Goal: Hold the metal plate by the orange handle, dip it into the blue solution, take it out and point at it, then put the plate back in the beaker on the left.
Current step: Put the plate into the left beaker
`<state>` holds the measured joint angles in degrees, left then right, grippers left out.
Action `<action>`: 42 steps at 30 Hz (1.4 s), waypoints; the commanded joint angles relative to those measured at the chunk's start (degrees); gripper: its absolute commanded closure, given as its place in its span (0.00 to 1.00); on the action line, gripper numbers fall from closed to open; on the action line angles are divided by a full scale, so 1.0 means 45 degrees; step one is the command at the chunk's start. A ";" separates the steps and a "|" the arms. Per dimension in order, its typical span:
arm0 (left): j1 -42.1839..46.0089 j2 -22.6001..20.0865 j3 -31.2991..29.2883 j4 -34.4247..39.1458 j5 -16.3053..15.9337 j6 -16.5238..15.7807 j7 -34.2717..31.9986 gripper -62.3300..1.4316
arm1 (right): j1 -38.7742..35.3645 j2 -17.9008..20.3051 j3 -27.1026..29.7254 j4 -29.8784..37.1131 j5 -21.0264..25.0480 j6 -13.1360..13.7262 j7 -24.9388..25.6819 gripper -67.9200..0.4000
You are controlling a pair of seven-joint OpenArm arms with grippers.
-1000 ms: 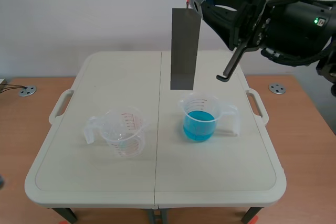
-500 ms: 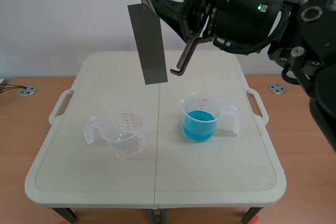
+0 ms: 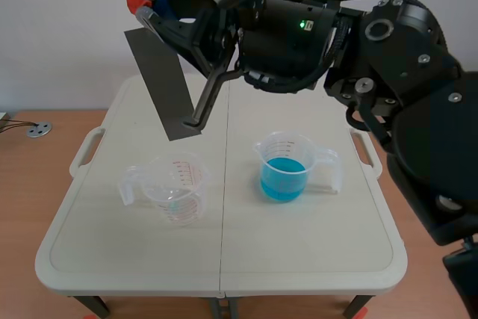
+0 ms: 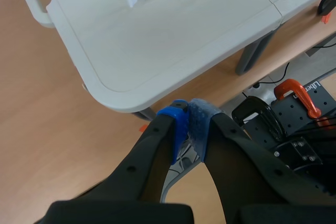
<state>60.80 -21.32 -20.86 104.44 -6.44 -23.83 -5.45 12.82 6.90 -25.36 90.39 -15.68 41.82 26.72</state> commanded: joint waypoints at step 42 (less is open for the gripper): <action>0.0097 -0.0068 0.0024 0.0044 0.0019 0.0015 -0.0121 0.95 | 0.0359 -0.0194 -0.0879 -0.1690 0.0199 -0.0680 -0.0136 0.97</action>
<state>60.80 -21.43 -20.86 104.44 -6.00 -23.83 -5.41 12.82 6.20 -29.39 82.61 -15.66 39.40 24.82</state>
